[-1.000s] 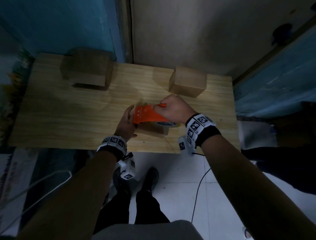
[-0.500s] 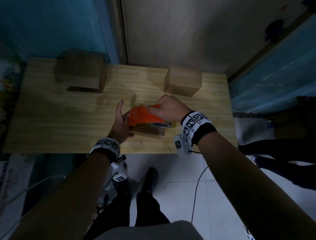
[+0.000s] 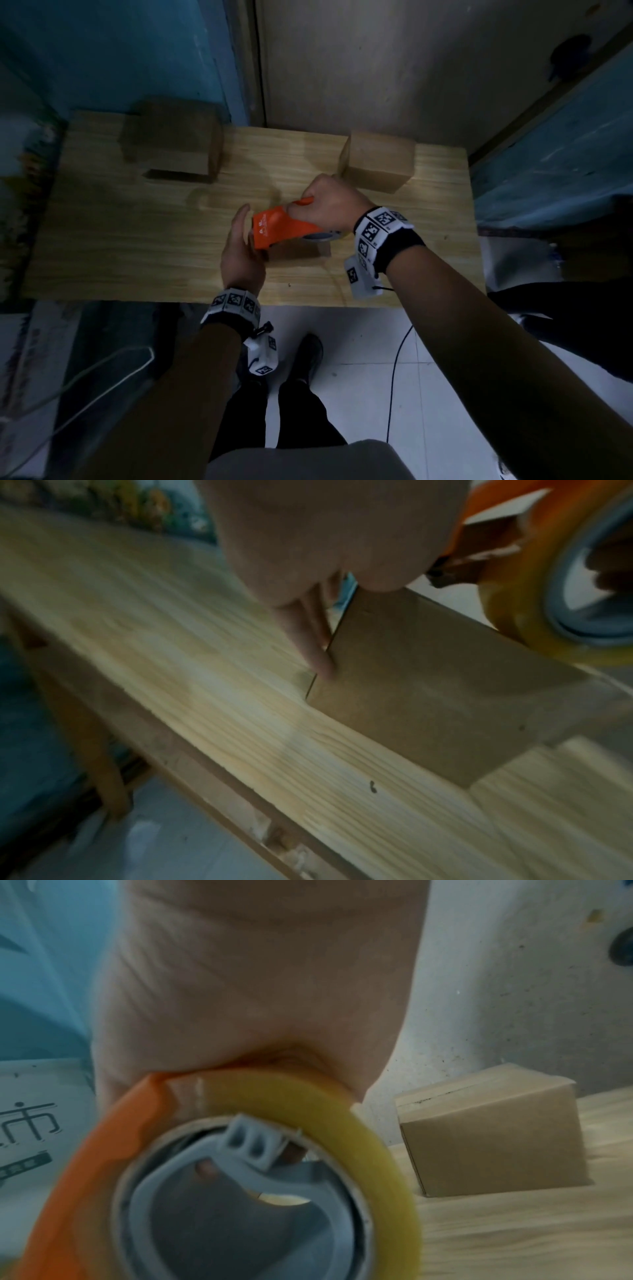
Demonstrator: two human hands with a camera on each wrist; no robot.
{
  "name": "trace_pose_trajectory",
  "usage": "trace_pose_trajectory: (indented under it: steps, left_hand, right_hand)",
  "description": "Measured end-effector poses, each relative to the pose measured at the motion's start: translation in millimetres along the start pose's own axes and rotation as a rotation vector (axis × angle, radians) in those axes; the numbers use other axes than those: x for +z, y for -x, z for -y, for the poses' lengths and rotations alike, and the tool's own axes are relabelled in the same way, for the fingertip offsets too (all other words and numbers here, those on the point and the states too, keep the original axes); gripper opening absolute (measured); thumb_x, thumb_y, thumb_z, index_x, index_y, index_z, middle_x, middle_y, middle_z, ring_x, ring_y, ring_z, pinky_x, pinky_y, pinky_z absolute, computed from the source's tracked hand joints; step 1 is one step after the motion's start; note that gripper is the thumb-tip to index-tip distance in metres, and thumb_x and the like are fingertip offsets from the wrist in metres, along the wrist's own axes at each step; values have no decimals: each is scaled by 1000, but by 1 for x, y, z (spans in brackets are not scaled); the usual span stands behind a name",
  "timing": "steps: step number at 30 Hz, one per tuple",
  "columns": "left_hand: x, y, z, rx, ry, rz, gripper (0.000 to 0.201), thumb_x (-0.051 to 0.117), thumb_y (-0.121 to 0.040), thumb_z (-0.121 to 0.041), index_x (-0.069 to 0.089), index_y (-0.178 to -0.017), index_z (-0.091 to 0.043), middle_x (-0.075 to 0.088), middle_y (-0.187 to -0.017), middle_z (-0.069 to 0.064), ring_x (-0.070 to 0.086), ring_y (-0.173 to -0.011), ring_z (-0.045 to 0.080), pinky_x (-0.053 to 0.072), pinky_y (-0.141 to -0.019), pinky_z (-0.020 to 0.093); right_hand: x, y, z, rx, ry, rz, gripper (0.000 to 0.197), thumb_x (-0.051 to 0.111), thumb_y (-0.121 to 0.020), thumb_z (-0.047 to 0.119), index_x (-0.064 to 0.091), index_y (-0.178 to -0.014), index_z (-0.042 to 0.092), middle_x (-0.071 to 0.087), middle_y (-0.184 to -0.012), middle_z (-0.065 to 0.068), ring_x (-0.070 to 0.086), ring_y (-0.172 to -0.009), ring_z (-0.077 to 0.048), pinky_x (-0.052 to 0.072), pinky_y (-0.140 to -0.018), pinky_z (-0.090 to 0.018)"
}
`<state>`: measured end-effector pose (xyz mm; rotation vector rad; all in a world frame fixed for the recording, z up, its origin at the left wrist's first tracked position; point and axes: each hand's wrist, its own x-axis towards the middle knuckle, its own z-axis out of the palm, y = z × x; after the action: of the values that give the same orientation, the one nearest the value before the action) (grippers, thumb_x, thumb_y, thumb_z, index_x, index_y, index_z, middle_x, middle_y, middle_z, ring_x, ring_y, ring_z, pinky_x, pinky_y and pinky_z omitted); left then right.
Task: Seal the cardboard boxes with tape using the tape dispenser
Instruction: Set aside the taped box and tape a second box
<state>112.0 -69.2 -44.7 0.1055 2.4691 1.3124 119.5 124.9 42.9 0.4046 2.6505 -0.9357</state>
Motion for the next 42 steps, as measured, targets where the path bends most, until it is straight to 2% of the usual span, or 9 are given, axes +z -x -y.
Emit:
trace_pose_trajectory:
  steps: [4, 9, 12, 17, 22, 28, 32, 35, 42]
  left_hand:
    - [0, 0, 1, 57, -357, 13, 82, 54, -91, -7, 17, -145, -57, 10, -163, -4, 28, -143, 34, 43, -103, 56]
    - [6, -16, 22, 145, -111, 99, 58, 41, -100, -25, 18, -154, -34, 35, -153, 10, 34, -139, 30, 36, -111, 52]
    - [8, -12, 22, 45, 89, 185, 49, 22, -107, -30, 22, -155, -18, 48, -134, 13, 47, -122, 23, 41, -99, 24]
    - [10, -24, 38, -72, 184, 305, 80, 15, -87, -75, 21, -154, -32, 53, -133, 27, 49, -121, 45, 40, -104, 58]
    - [8, -24, 29, -54, 239, 360, 70, 12, -96, -55, 17, -156, -18, 40, -148, 19, 39, -137, 31, 32, -112, 41]
    - [12, -26, 35, 31, 119, 326, 51, 20, -107, -31, 6, -156, -26, 40, -146, 27, 42, -130, 44, 38, -107, 54]
    - [13, -25, 35, 56, 97, 308, 50, 19, -107, -31, 10, -156, -26, 53, -130, 26, 59, -100, 36, 48, -73, 27]
    - [11, -21, 29, 116, 90, 268, 46, 17, -107, -30, 27, -150, -18, 56, -110, 12, 56, -82, 16, 42, -69, 27]
    - [11, -26, 33, 139, -26, 237, 69, 8, -93, -62, 35, -142, -22, 63, -89, 11, 63, -75, 32, 47, -68, 34]
  right_hand:
    - [0, -1, -2, -4, 0, -3, 55, 62, -83, 57, 57, -55, 10, 52, -52, -10, 50, -45, -17, 36, -46, -28]
    - [-1, 0, -3, -9, 7, -8, 55, 62, -83, 58, 53, -55, 11, 47, -51, -9, 44, -42, -16, 32, -45, -27]
    - [2, 0, -4, -9, 5, -7, 55, 61, -83, 58, 51, -53, 12, 47, -50, -7, 45, -43, -16, 34, -47, -28]
    - [4, -3, -4, -18, -8, -14, 55, 61, -84, 55, 53, -53, 11, 49, -51, -10, 46, -44, -17, 34, -46, -29]
    - [3, -4, -6, -12, -38, -16, 54, 62, -84, 54, 53, -52, 11, 49, -50, -9, 45, -43, -15, 33, -45, -26]
    - [-1, -5, -4, -8, 37, 62, 60, 57, -85, 62, 53, -55, 11, 51, -53, -9, 48, -45, -16, 35, -47, -27]
    - [-9, -3, -3, -21, 92, 143, 62, 54, -88, 64, 50, -52, 13, 51, -53, -7, 48, -44, -15, 36, -47, -27]
    - [-11, 1, -4, -30, 102, 161, 62, 53, -89, 64, 50, -53, 13, 53, -53, -8, 49, -45, -15, 37, -48, -27]
    - [-19, 5, -15, -9, 101, 176, 63, 54, -87, 66, 48, -51, 15, 50, -53, -8, 47, -44, -17, 34, -47, -27]
